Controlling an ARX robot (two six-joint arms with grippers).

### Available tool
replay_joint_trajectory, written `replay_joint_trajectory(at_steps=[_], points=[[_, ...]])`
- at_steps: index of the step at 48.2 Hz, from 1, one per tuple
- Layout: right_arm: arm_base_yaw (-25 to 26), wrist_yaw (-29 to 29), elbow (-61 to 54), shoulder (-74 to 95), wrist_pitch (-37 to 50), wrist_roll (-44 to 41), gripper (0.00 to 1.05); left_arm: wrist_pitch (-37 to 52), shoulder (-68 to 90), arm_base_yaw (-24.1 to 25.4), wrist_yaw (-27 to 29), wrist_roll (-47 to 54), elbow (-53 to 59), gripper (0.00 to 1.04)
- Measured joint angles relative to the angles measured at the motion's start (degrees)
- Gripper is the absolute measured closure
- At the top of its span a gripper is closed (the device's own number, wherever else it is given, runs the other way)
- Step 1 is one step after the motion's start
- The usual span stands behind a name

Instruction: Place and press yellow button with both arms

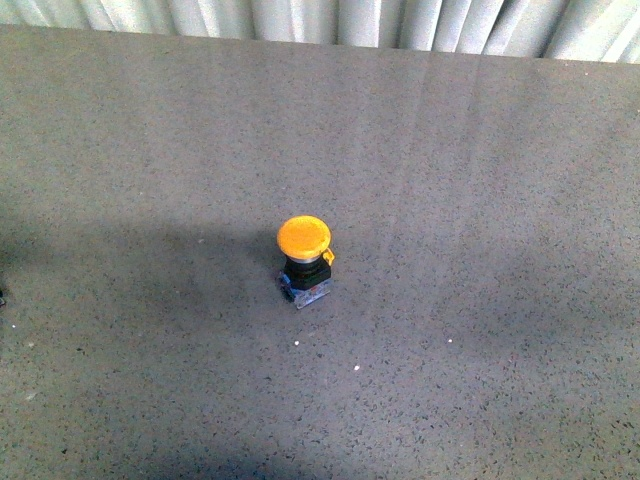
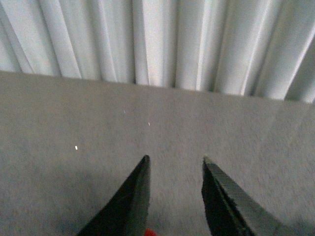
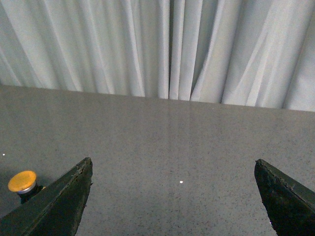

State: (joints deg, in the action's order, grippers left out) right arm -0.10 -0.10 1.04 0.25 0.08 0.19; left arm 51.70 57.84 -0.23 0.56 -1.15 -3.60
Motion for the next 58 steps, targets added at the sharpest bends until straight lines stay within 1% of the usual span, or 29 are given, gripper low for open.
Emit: replay_joint_trajectory(at_steps=[4,7,8,9,10,11,13,14,17,21,22,25,29,35,40,44,45,47,48,58], points=[[0.02,0.09,0.00,0.02,0.00,0.00,0.09,-8.35,-9.09,-0.02,-0.61,0.26,2.62,0.87],[0.02,0.07,0.00,0.02,0.00,0.00,0.09,-19.06,-21.33,0.07,-0.52,0.37,2.93,1.01],[0.02,0.07,0.00,0.02,0.00,0.00,0.09,-20.98,-24.02,0.09,-0.55,0.24,2.95,1.04],[0.33,1.09,0.59,1.14,-1.73,0.83,0.09,-23.10,-27.65,0.09,-0.55,0.48,2.93,1.03],[0.90,3.34,2.34,2.97,-6.05,2.71,0.09,-24.13,-28.94,0.09,-0.59,0.50,2.93,1.03],[1.60,4.63,5.51,7.63,-13.18,4.79,0.09,-25.29,-31.02,0.09,-0.55,0.50,2.93,1.03],[2.03,3.82,10.86,17.84,-21.99,8.46,0.09,-26.82,-32.92,0.09,-0.66,0.50,2.93,1.03],[2.08,3.65,12.24,21.40,-23.21,8.94,0.09,-27.45,-33.55,0.09,-0.61,0.52,2.93,1.03],[2.60,3.06,15.56,31.89,-20.28,8.96,0.09,-29.53,-35.58,0.09,-0.57,0.52,2.93,1.03],[2.32,4.28,20.39,43.34,-11.02,5.79,0.09,-31.91,-38.16,0.09,-0.55,0.52,2.93,1.03],[1.79,4.22,21.99,46.36,-8.44,4.31,0.09,-32.63,-38.88,0.09,-0.55,0.52,2.93,1.03],[0.17,4.61,25.22,52.02,-4.20,1.62,0.09,-34.05,-40.28,0.09,-0.57,0.52,2.93,1.03],[-3.56,5.55,30.14,60.94,0.35,-3.17,0.09,-36.00,-42.16,0.09,-0.57,0.52,2.93,1.03],[-9.90,5.05,36.61,73.42,7.04,-10.05,0.09,-38.64,-44.89,0.09,-0.55,0.52,2.93,1.03],[-14.95,4.44,42.18,82.44,9.49,-13.51,0.09,-40.39,-46.62,0.09,-0.57,0.52,2.93,1.03],[-18.71,4.55,46.36,89.00,10.01,-14.27,0.09,-41.86,-48.09,0.09,-0.57,0.52,2.93,1.03],[-19.39,4.66,47.12,90.18,10.01,-14.36,0.09,-43.56,-49.46,0.09,-0.55,0.52,2.91,1.03],[-20.96,5.22,48.89,92.80,10.05,-14.38,0.17,-49.59,-53.79,0.09,-0.57,0.52,2.91,1.03],[-21.51,5.35,49.55,93.81,10.08,-14.34,0.20,-50.66,-55.10,0.09,-0.57,0.55,2.91,1.03],[-25.81,8.24,54.07,101.02,8.20,-10.73,0.64,-51.71,-56.85,0.09,-0.57,0.55,2.91,1.03]])
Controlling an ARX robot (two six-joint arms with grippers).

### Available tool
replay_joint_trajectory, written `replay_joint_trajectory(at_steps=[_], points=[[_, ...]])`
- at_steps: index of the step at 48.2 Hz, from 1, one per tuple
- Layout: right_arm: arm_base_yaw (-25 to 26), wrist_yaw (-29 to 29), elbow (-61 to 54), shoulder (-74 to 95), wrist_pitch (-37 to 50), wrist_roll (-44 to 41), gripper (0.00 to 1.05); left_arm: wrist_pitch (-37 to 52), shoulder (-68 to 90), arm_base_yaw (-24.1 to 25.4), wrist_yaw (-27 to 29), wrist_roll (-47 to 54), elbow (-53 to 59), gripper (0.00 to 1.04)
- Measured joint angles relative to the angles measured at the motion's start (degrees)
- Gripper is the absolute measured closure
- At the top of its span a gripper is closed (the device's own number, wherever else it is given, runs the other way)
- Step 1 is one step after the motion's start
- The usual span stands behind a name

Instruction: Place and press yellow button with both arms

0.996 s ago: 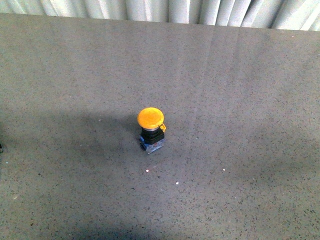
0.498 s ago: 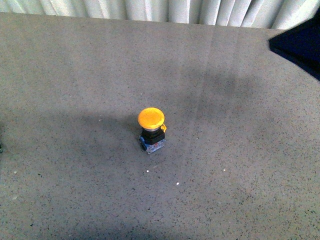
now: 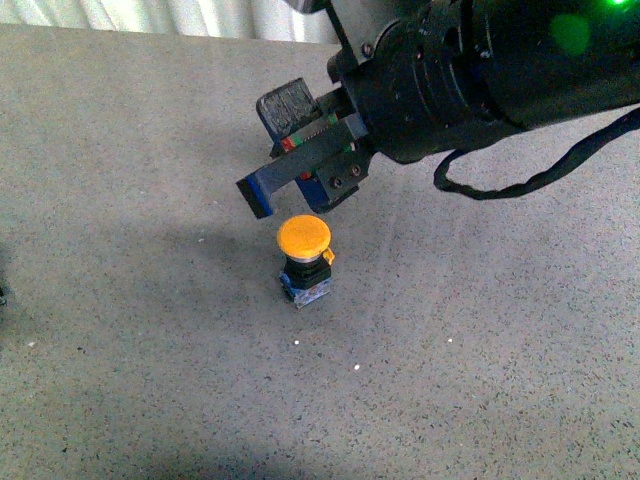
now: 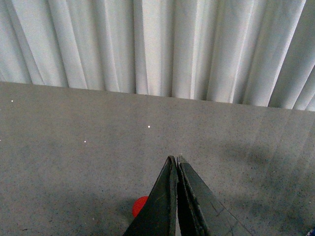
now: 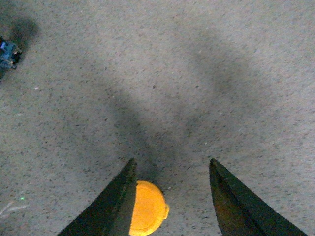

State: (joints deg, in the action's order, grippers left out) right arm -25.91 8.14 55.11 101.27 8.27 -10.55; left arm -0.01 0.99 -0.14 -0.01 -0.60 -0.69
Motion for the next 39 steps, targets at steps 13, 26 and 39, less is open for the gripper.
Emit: replay_joint_trajectory(at_steps=[13,26,39], points=[[-0.63,2.25,1.01,3.02,-0.90,3.58,1.03,0.00,0.00,0.00,0.02,0.00,0.00,1.03],[-0.96,3.63,1.84,4.39,-1.57,6.01,1.03,0.00,-0.02,0.00,0.00,0.00,0.00,1.03],[-1.03,3.89,1.16,4.39,-2.62,6.58,1.03,0.00,-0.02,0.00,0.00,0.00,0.00,1.03]])
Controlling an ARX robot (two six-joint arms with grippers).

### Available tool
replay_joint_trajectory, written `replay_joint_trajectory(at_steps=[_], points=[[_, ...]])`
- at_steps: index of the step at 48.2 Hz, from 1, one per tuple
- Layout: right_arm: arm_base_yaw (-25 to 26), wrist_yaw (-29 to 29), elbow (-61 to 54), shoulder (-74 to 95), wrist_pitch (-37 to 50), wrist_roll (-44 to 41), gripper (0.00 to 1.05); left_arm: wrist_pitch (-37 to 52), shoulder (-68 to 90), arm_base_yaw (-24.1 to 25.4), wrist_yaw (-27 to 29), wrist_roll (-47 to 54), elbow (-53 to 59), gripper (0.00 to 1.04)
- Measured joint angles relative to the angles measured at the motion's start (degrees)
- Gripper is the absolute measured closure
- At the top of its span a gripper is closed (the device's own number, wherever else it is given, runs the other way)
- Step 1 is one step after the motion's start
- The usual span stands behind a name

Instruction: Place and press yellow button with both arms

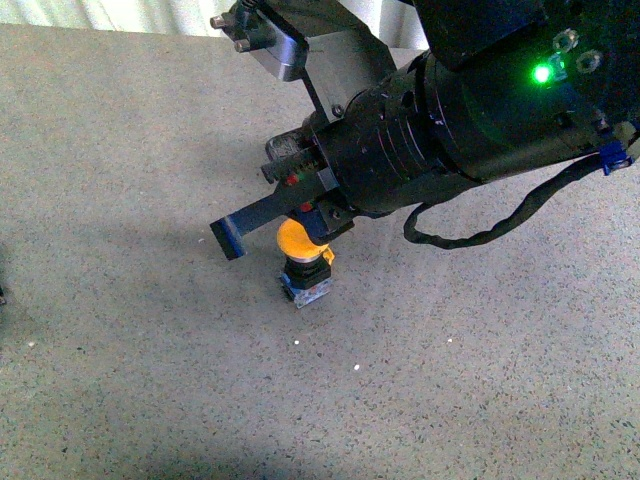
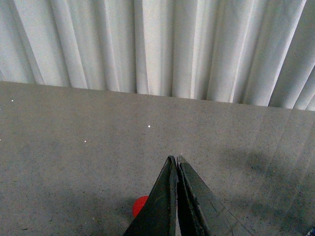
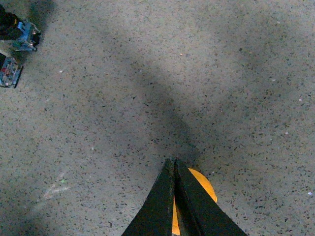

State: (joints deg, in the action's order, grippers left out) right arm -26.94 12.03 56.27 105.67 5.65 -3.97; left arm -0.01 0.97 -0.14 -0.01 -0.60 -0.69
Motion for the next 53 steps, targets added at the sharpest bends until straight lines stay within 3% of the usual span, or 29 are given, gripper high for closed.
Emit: replay_joint_trajectory(at_steps=[53], points=[[2.67,2.21,-0.52,1.11,-0.92,7.61,1.03,0.00,0.00,0.00,0.00,0.00,0.00,1.03]])
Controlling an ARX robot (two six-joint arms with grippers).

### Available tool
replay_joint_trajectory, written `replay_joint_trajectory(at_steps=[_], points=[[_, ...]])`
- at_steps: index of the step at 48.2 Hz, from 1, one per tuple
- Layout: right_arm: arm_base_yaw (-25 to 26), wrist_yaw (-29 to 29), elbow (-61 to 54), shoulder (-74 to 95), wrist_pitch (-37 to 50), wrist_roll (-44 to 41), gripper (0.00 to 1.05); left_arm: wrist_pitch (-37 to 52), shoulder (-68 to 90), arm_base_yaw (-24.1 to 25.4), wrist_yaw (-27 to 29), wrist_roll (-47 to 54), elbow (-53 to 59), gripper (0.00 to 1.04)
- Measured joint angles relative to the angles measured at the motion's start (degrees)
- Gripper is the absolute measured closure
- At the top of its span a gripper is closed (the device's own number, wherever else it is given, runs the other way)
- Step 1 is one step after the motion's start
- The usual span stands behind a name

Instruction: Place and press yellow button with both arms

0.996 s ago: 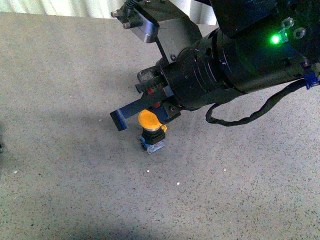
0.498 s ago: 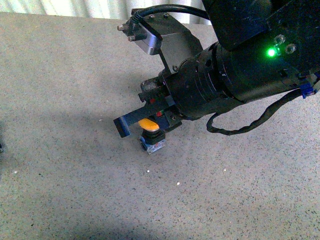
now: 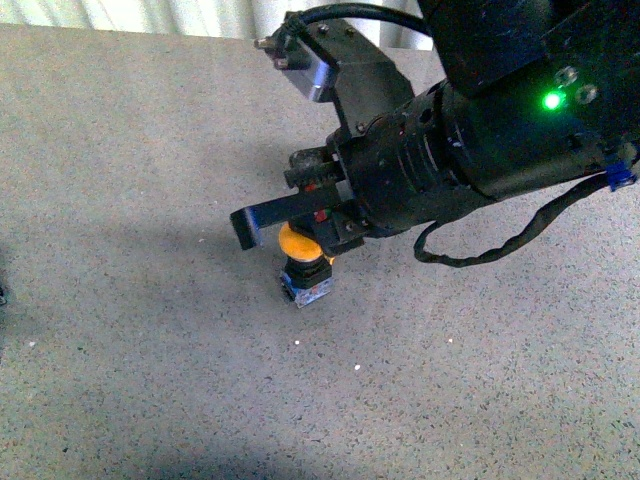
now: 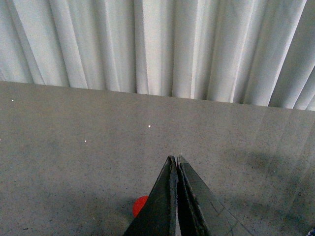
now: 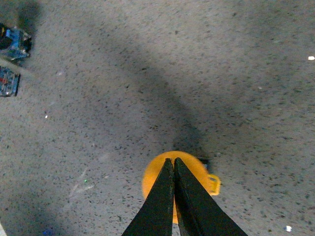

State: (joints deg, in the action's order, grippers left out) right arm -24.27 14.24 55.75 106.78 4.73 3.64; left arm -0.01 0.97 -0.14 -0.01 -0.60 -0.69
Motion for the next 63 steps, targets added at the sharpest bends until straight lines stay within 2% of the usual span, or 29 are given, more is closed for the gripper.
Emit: replay_joint_trajectory(at_steps=[10,14,19,20,21,23,25,27,28,32,43,59,63], points=[[3.65,1.68,-0.24,-13.29,0.52,6.03,1.03,0.00,0.00,0.00,0.00,0.00,0.00,1.03],[5.42,1.84,-2.08,-18.88,1.95,7.65,0.85,0.00,0.00,0.00,0.00,0.00,0.00,1.03],[6.49,1.73,-3.91,-21.27,2.84,8.44,0.69,0.00,0.00,0.00,0.02,0.00,0.00,1.03],[6.34,-0.92,-4.79,-21.27,4.81,8.07,0.67,0.00,0.00,0.00,0.02,0.00,0.00,1.03],[5.75,-8.28,-7.50,-21.35,12.26,6.12,0.71,0.00,0.00,0.00,0.02,0.00,0.00,1.03],[5.49,-19.19,-12.94,-21.73,24.94,2.71,0.80,0.00,0.00,0.00,-0.13,0.00,0.00,1.03],[6.08,-26.77,-18.51,-22.80,34.73,0.46,0.89,0.00,0.00,0.00,-0.02,0.00,0.00,1.03],[7.37,-29.51,-23.17,-24.74,41.20,-0.87,0.98,0.00,0.00,0.00,0.02,0.00,0.00,1.03],[8.31,-29.57,-25.31,-26.29,43.50,-1.36,1.03,0.00,0.00,0.00,0.04,0.00,0.00,1.03],[10.56,-27.47,-31.23,-32.13,46.07,-2.49,1.03,0.00,0.00,0.00,-0.02,0.00,0.00,1.03],[15.06,-22.82,-41.88,-41.48,46.10,-3.26,1.03,0.00,0.00,0.00,0.00,0.00,0.00,1.03],[19.32,-18.99,-49.79,-55.10,40.28,-3.30,1.03,0.00,0.00,0.00,0.00,0.00,0.00,1.03],[22.38,-14.71,-50.95,-58.18,38.25,-3.32,1.03,0.00,0.00,0.00,0.00,0.00,0.00,1.03]])
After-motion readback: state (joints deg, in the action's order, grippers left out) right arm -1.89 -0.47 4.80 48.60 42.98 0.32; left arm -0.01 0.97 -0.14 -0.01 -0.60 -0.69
